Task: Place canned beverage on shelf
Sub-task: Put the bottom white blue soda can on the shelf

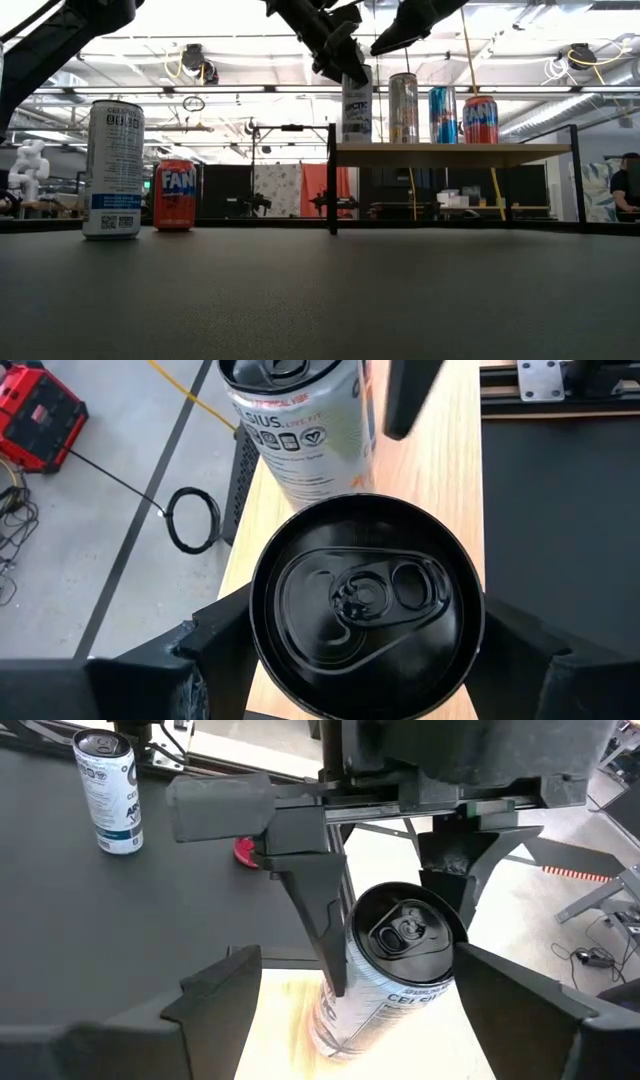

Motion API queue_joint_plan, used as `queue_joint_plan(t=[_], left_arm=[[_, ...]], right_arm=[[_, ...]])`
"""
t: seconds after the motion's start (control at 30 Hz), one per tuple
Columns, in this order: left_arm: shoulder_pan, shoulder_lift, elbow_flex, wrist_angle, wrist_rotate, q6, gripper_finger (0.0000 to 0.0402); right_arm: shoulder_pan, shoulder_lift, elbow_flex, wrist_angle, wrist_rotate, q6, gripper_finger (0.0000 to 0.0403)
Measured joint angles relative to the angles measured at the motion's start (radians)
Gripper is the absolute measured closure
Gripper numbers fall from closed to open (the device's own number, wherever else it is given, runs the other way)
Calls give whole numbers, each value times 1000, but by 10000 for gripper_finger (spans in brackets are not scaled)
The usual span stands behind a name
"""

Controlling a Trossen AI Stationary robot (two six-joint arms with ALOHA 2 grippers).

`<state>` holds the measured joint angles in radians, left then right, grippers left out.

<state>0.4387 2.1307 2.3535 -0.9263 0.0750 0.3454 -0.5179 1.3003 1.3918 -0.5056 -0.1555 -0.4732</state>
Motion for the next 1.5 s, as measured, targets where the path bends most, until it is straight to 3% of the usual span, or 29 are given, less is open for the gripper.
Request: queue_joint_plan(t=[1.5], left_arm=[[6, 10, 0, 8, 6, -102, 123]], right_arm=[[0, 0, 0, 28, 2, 16, 94]])
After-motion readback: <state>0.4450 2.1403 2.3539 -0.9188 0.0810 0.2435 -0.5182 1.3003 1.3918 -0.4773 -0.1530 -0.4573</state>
